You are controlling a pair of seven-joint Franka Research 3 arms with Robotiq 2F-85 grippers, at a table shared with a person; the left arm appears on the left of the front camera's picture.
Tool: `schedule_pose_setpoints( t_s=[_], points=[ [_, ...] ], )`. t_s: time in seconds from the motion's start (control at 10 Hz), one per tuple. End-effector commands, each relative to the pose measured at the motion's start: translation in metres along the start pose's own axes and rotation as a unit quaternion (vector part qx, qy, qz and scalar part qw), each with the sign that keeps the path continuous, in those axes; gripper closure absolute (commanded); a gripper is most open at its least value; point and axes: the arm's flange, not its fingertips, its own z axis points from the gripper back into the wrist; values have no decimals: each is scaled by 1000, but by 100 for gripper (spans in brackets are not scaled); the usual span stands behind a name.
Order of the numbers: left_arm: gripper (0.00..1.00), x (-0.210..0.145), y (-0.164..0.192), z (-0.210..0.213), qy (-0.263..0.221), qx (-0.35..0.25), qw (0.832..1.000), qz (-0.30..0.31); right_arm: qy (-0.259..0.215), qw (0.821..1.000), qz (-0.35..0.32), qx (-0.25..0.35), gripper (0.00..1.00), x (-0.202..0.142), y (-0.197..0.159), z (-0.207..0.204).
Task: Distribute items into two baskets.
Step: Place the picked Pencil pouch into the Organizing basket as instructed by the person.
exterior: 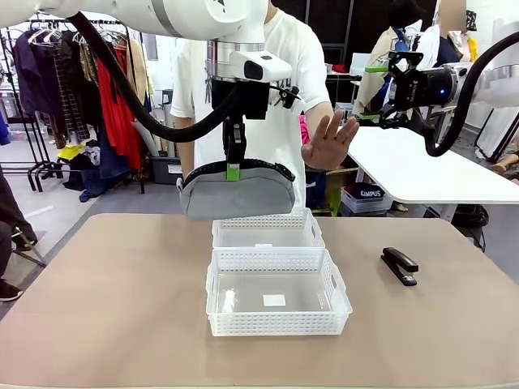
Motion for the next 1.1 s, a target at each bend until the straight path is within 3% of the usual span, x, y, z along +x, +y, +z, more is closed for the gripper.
schedule_pose_setpoints(
  t_s=[0.0,1.0],
  points=[
    [100,-1,-1,1,0,7,1000,0,0,1000,2,1,0,-1,2,0],
    [100,-1,-1,1,0,7,1000,0,0,1000,2,1,0,-1,2,0]
  ],
)
